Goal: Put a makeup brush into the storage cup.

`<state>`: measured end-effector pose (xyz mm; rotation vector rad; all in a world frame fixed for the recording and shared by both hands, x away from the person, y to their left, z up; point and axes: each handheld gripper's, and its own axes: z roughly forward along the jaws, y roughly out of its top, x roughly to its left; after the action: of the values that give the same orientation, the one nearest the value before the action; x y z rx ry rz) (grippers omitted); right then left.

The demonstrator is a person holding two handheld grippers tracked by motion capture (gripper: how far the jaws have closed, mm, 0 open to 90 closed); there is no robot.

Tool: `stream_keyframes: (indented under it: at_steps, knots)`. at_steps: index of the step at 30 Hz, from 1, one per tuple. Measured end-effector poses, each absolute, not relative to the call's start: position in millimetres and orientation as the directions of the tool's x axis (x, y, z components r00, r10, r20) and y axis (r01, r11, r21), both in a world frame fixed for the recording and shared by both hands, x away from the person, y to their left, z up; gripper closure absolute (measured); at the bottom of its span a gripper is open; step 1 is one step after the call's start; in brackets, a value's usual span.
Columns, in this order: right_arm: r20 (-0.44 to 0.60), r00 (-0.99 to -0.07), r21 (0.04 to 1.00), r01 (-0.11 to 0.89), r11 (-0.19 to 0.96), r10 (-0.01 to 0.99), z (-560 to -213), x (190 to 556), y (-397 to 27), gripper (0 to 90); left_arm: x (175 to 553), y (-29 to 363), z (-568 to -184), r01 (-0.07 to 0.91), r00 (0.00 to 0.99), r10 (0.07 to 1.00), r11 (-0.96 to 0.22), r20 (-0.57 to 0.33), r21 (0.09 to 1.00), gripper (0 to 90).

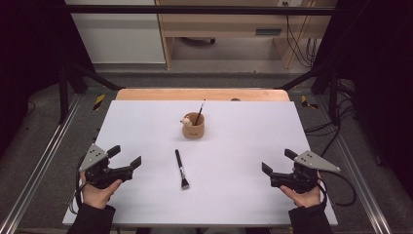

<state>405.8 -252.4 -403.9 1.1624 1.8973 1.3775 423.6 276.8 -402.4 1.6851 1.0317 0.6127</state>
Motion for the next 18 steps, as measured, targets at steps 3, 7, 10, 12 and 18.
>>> stream_keyframes:
  at_steps: [3, 7, 10, 12, 18]
  knots:
    - [0.071, -0.500, 0.935, 0.335, 0.117, 0.863, -404.6, 406.4, -252.2, 4.8, 426.9, 269.5, -400.3, 0.345, 0.507, 0.859, -0.125, -0.073, 0.930, 10.3]
    - [0.070, -0.500, 0.933, 0.340, 0.121, 0.863, -405.3, 406.2, -251.6, 4.8, 431.5, 257.5, -396.4, 0.347, 0.511, 0.857, -0.132, -0.069, 0.929, 10.5]
    - [0.062, -0.505, 0.935, 0.332, 0.127, 0.861, -404.5, 405.5, -250.3, 4.8, 434.6, 249.4, -395.3, 0.347, 0.519, 0.852, -0.141, -0.065, 0.927, 10.5]
    - [0.062, -0.507, 0.935, 0.330, 0.127, 0.860, -403.9, 405.5, -250.4, 4.7, 437.0, 243.8, -395.3, 0.350, 0.524, 0.850, -0.150, -0.061, 0.925, 10.5]
    - [0.063, -0.505, 0.936, 0.330, 0.125, 0.861, -403.8, 405.2, -249.8, 4.9, 443.0, 228.8, -397.9, 0.362, 0.541, 0.839, -0.173, -0.056, 0.916, 10.5]
